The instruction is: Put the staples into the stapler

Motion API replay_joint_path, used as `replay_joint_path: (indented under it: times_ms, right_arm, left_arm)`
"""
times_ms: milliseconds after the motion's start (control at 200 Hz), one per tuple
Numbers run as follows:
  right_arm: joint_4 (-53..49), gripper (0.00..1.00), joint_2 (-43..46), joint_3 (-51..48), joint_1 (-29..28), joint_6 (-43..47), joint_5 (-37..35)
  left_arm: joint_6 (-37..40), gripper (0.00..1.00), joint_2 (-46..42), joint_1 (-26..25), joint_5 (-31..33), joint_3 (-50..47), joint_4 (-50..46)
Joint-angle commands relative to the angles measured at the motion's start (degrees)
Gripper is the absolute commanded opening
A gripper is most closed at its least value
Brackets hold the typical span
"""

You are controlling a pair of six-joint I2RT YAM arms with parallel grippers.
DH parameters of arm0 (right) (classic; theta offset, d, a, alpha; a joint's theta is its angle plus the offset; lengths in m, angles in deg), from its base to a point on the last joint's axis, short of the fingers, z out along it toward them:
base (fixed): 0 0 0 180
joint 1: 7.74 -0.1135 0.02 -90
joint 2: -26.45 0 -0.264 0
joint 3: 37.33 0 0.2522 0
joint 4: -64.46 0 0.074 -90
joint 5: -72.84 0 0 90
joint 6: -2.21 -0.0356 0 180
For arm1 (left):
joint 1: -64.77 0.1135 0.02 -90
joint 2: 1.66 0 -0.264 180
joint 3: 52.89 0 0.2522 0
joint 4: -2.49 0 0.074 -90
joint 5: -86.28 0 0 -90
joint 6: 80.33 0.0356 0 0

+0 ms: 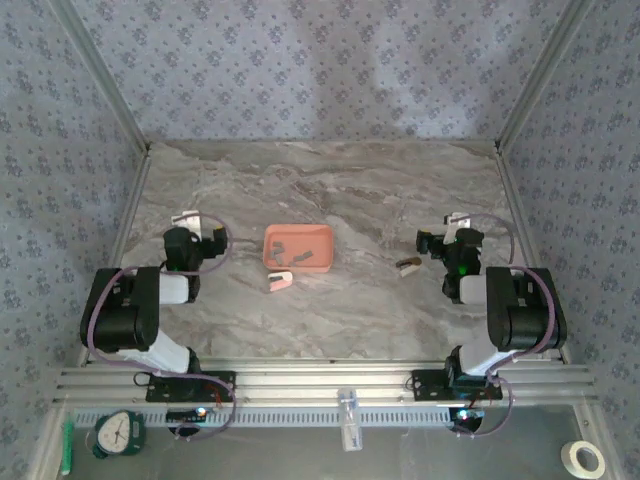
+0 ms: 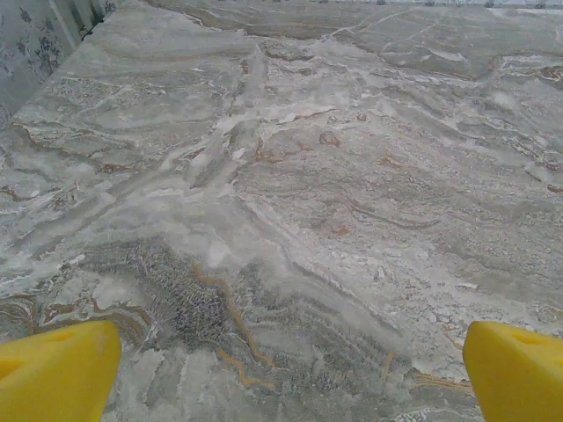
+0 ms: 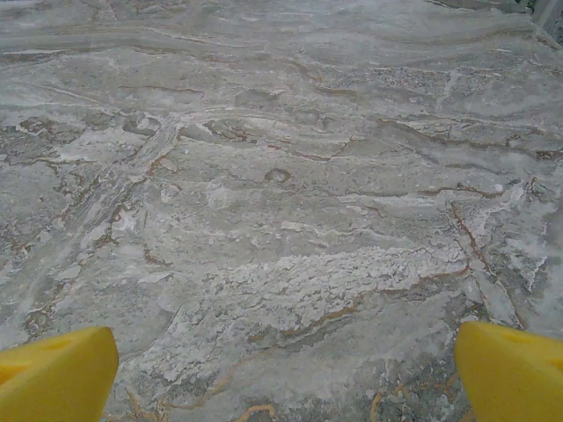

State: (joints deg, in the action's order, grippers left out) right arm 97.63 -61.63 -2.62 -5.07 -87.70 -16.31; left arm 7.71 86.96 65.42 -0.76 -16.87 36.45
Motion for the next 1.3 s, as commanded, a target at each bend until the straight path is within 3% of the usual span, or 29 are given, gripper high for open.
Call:
replay_joint_path:
  times_ms: [0, 1025, 1134, 1294]
  right_arm:
    - [1.1, 1.00, 0.4, 1.0, -0.3, 1.2, -0.8]
    - [1.1, 1.00, 0.8, 1.0, -0.3, 1.1, -0.6]
    - [-9.2, 1.00, 6.0, 4.2, -1.2, 1.9, -1.2]
    - [-36.0, 1.00, 14.0, 14.6, -1.4, -6.2, -3.9]
  left_arm:
    - [0.8, 1.00, -0.5, 0.3, -1.2, 1.2, -0.1]
    - [1.5, 0.99, -1.0, 0.3, -2.9, 0.4, 0.8]
    - [2.8, 0.95, -5.7, -0.5, -3.9, -0.2, -1.7]
    - [3.1, 0.92, -17.0, -4.0, -2.7, 3.9, -18.4]
